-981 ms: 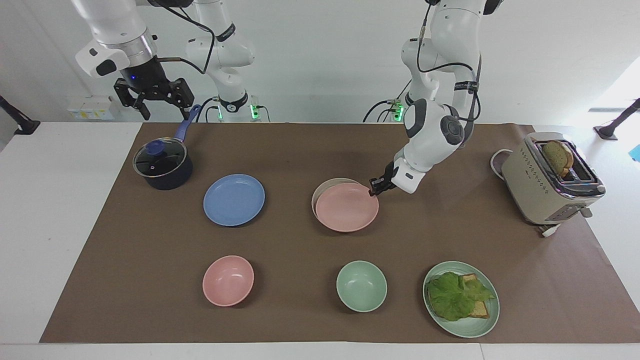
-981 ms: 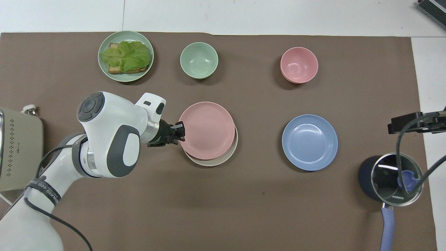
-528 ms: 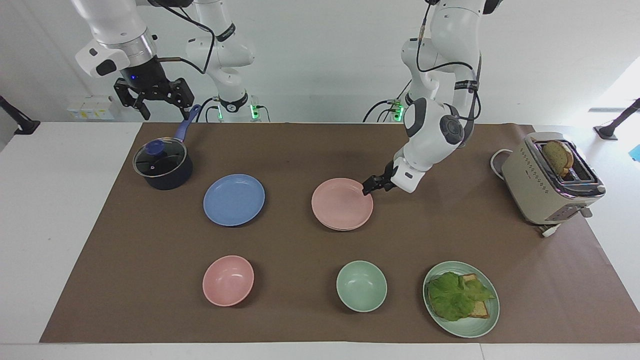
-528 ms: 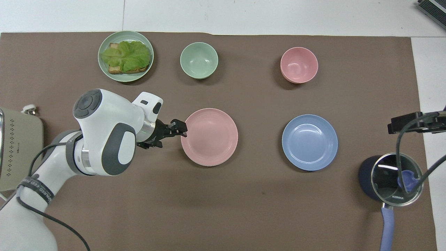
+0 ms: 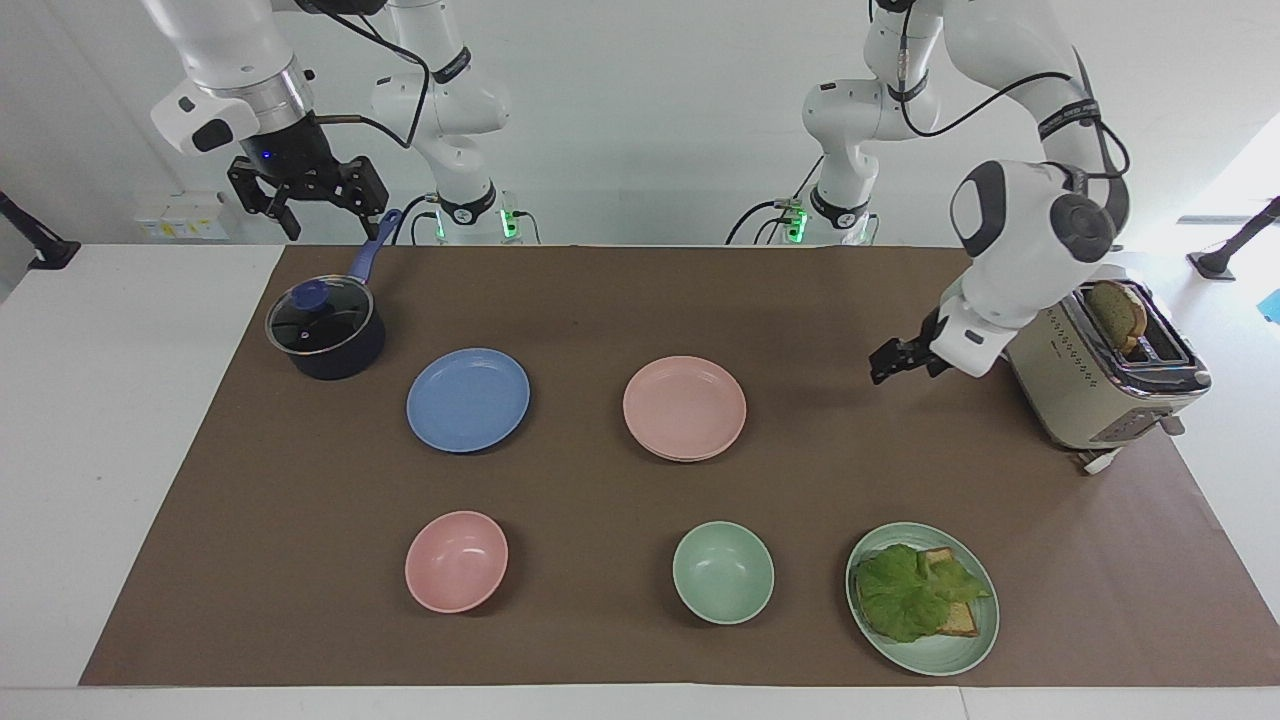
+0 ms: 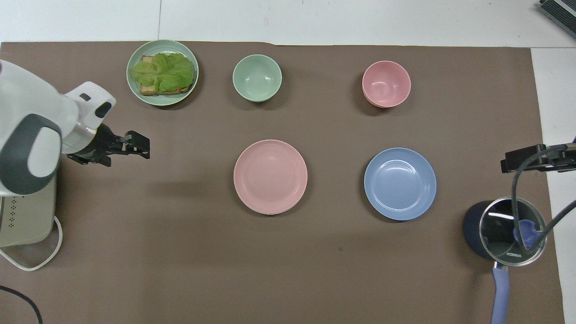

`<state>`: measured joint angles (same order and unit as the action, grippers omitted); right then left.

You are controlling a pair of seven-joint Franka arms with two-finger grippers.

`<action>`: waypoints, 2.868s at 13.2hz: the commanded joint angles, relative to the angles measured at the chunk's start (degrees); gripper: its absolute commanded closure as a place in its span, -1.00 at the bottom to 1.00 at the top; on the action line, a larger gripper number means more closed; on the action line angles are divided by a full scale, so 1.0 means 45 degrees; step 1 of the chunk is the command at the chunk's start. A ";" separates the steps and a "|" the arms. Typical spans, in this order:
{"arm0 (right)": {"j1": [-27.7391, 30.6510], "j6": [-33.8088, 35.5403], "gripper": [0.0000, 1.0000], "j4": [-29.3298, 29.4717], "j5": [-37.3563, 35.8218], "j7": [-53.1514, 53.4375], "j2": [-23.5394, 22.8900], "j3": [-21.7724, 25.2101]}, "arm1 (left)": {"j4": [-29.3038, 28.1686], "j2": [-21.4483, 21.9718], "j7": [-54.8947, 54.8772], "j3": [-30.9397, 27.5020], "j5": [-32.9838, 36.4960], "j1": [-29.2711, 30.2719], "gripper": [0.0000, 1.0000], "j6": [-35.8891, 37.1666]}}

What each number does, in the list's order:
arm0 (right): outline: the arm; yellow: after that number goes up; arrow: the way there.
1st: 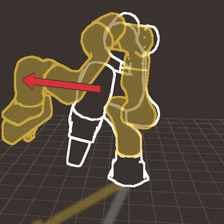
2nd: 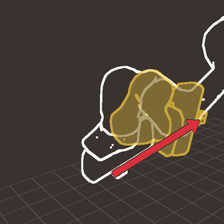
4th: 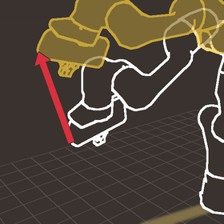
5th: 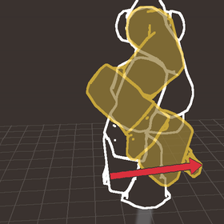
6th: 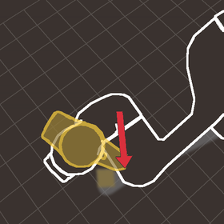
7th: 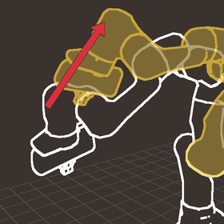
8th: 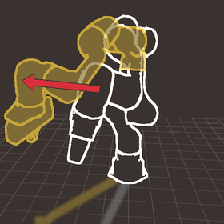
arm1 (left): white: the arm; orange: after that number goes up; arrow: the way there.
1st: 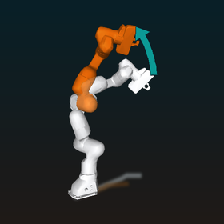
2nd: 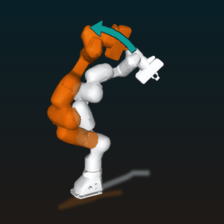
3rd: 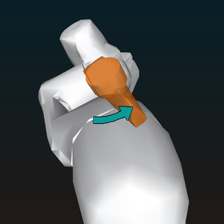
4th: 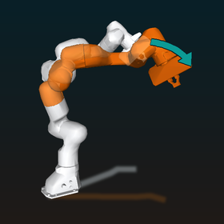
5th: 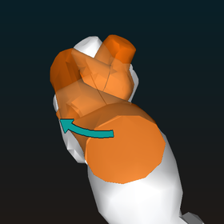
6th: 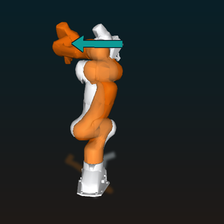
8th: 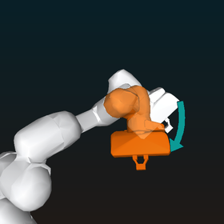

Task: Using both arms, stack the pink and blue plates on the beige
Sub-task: 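Open the left gripper and withdraw it to the rest pose, then reach the right gripper to the blue plate's rim and grasp it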

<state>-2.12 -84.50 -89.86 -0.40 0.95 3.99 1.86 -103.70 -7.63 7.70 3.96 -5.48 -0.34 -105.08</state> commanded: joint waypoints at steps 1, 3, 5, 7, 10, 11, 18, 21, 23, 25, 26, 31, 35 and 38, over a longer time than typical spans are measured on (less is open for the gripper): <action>0.0160 0.0067 -1.00 0.0009 0.0167 -0.0271 0.0089 -0.0062 | 0.0347 0.1008 -0.1568 0.0117 0.0807 0.0972 -1.00 0.0808; 0.0160 0.0067 -1.00 0.0009 0.0167 -0.0271 0.0089 -0.0043 | 0.1688 0.1284 -0.2157 0.0136 0.1294 0.1092 -1.00 0.2170; 0.0160 0.0087 -1.00 0.0009 0.0167 -0.0232 0.0089 -0.0062 | 0.3214 0.1265 -0.2179 0.0156 0.1530 0.0936 -1.00 0.3501; 0.0392 0.0126 -1.00 0.0009 0.0109 -0.0330 0.0128 -0.0004 | 0.3649 0.1343 -0.2179 0.0195 0.1512 0.0916 -1.00 0.3876; 0.0531 -0.0010 -1.00 -0.0049 -0.0048 -0.0737 0.0147 -0.0043 | 0.3807 0.1928 -0.2004 0.0428 0.1375 0.0858 -1.00 0.4151; 0.0589 -0.0494 -1.00 -0.0205 -0.0010 -0.1184 0.0148 -0.0043 | 0.3787 0.2045 -0.2004 0.0545 0.1356 0.0877 -1.00 0.4190; 0.0530 -0.4695 -1.00 -0.4148 0.0167 -0.1501 -0.0766 -0.0043 | 0.3650 0.2222 -0.2043 0.0391 0.1336 0.1170 -1.00 0.4229; 0.0609 -0.7286 -1.00 -0.5611 0.0167 -0.1986 -0.1804 -0.0043 | 0.3650 0.2222 -0.2043 0.0410 0.1336 0.1092 -1.00 0.4229; 0.0609 -0.8500 -1.00 -0.6569 0.0167 -0.2184 -0.2272 -0.0043 | 0.3650 0.2222 -0.2043 0.0410 0.1336 0.1111 -1.00 0.4210; 0.0978 -0.9557 -1.00 -0.7409 0.0167 -0.2729 -0.2527 -0.0043 | 0.3650 0.2222 -0.2043 0.0410 0.1336 0.1150 -1.00 0.4210; 0.1057 -0.9716 -1.00 -0.7761 0.0167 -0.2790 -0.2606 -0.0043 | 0.3650 0.2222 -0.2043 0.0410 0.1336 0.1150 -1.00 0.4229; 0.1097 -0.9933 -0.75 -0.7980 0.0186 -0.2771 -0.2821 -0.0062 | 0.3650 0.2222 -0.2043 0.0410 0.1336 0.1150 -1.00 0.4229; 0.0960 -0.9855 -0.12 -0.7980 0.0341 -0.2731 -0.2977 -0.0082 | 0.3650 0.2222 -0.2043 0.0410 0.1336 0.1131 -1.00 0.4210; 0.0960 -0.9796 0.85 -0.7863 0.0381 -0.2731 -0.3036 -0.0140 | 0.3650 0.2222 -0.2043 0.0410 0.1336 0.1131 -1.00 0.4210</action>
<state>1.83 -128.03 -125.29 0.04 -9.83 -9.39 1.63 -87.03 1.66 -1.53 5.62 -0.20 4.47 -86.93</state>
